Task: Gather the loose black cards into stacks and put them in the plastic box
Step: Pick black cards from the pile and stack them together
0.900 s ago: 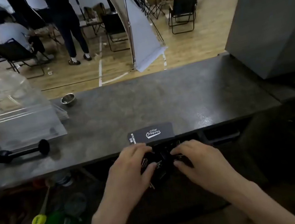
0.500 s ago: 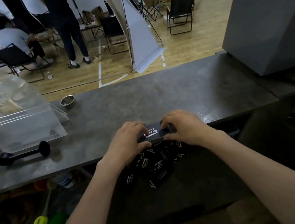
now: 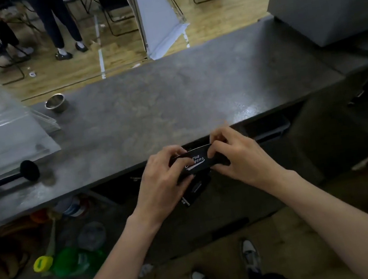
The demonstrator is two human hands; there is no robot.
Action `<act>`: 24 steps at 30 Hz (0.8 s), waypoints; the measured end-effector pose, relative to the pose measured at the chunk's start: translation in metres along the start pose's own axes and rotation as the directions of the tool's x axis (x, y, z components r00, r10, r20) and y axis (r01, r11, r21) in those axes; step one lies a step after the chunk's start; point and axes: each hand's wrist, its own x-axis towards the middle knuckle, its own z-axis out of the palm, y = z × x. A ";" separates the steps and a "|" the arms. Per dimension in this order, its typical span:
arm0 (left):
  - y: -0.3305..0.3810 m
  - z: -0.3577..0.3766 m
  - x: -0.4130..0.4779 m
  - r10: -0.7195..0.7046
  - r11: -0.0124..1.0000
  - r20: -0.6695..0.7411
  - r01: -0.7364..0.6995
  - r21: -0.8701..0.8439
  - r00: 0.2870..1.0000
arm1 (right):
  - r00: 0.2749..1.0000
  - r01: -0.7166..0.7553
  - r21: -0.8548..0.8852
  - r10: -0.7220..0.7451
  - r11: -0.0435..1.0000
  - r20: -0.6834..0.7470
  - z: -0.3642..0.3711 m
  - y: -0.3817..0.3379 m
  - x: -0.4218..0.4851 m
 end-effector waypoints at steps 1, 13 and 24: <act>0.001 0.009 -0.007 -0.010 1.000 0.026 0.010 -0.024 1.000 | 1.000 -0.016 0.014 0.017 1.000 -0.006 0.008 0.002 -0.009; -0.023 0.137 -0.046 -0.241 0.921 0.150 0.274 -0.278 0.959 | 0.982 -0.187 0.242 0.191 0.952 0.003 0.115 0.063 -0.055; -0.064 0.230 -0.076 -0.155 0.971 0.009 0.154 -0.181 0.988 | 0.992 0.031 0.295 0.006 0.955 -0.126 0.209 0.124 -0.063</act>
